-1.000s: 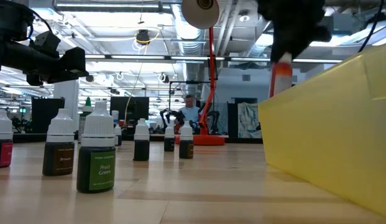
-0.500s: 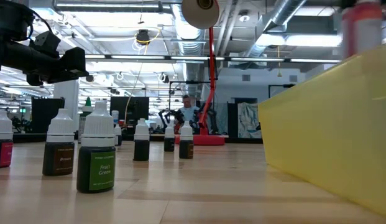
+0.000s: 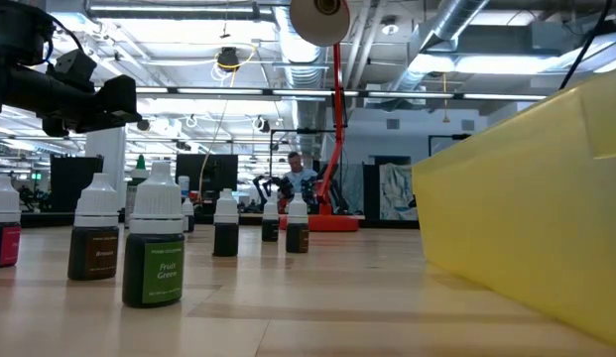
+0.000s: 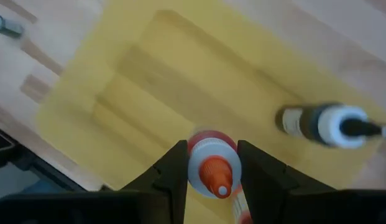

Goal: Pick & Place food coloring
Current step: Put the large orange food coloring into the yellow bin

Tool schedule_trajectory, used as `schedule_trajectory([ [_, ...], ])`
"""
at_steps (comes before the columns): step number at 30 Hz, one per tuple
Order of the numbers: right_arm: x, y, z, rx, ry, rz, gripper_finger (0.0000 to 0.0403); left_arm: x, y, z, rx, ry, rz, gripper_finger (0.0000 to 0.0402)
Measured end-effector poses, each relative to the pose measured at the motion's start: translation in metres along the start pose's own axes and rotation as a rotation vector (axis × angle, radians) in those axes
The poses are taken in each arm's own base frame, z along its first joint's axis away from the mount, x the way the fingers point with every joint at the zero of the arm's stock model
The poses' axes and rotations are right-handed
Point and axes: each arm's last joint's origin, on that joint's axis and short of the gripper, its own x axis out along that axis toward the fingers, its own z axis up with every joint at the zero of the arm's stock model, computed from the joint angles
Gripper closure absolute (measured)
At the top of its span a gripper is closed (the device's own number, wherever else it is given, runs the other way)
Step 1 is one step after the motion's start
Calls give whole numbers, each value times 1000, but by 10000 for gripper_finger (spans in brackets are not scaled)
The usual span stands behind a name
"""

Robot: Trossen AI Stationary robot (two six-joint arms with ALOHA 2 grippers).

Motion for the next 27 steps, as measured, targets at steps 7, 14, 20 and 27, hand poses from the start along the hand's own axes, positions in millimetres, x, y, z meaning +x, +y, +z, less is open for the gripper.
schedule_trajectory([
  [7, -6, -13, -19, 64, 17, -73, 297, 0, 0, 0, 0, 0, 0, 217],
  [14, 8, -24, -28, 79, 21, -145, 283, 0, 0, 0, 0, 0, 0, 217],
  [20, 19, -32, -38, 101, -25, -154, 292, 0, 0, 0, 0, 0, 0, 217],
  [27, 29, -37, -46, 128, -34, -153, 282, 0, 0, 0, 0, 0, 0, 217],
])
